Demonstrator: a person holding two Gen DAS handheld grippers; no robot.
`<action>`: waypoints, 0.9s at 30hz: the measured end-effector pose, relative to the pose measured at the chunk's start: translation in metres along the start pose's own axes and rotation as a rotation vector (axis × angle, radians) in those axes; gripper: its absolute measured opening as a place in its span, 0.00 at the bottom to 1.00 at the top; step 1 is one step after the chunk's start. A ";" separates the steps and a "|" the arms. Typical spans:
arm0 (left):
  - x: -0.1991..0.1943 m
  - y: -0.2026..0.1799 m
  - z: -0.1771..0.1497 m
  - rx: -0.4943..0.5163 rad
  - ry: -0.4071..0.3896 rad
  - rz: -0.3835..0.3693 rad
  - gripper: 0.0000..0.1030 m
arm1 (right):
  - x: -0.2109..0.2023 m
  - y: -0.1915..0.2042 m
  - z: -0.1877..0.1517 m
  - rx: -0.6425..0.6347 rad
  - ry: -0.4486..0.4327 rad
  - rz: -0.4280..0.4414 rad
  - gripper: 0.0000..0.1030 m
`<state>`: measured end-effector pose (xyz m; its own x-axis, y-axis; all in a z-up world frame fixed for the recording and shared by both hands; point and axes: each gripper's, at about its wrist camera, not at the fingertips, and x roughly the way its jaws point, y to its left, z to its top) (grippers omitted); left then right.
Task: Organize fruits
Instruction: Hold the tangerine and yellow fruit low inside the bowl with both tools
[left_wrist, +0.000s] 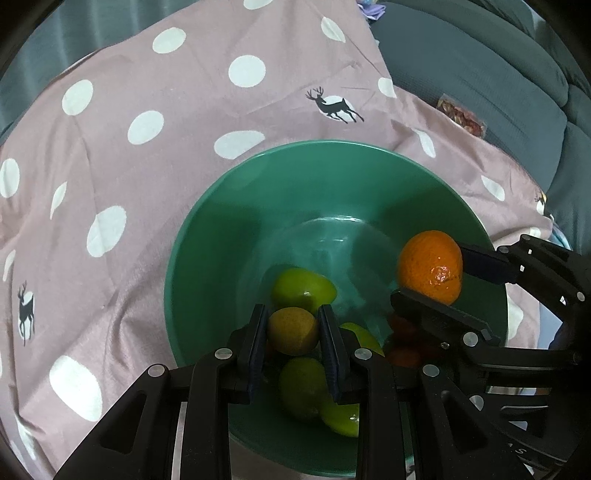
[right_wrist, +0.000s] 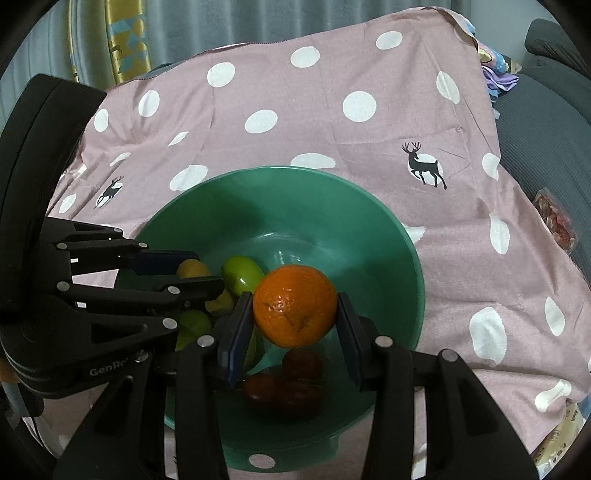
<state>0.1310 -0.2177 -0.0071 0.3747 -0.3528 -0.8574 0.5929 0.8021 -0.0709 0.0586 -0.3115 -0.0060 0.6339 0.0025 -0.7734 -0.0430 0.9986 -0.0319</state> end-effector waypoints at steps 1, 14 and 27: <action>0.000 0.000 0.000 0.001 0.000 0.001 0.27 | 0.000 0.000 0.000 -0.001 0.000 -0.001 0.43; 0.001 -0.002 0.002 0.012 0.011 0.020 0.27 | -0.003 0.001 0.000 -0.015 -0.003 -0.009 0.43; 0.002 -0.005 0.003 0.022 0.027 0.036 0.27 | -0.006 0.000 0.001 -0.029 -0.002 -0.015 0.43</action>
<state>0.1308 -0.2238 -0.0068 0.3767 -0.3108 -0.8726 0.5952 0.8030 -0.0291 0.0561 -0.3115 -0.0008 0.6359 -0.0119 -0.7717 -0.0561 0.9965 -0.0616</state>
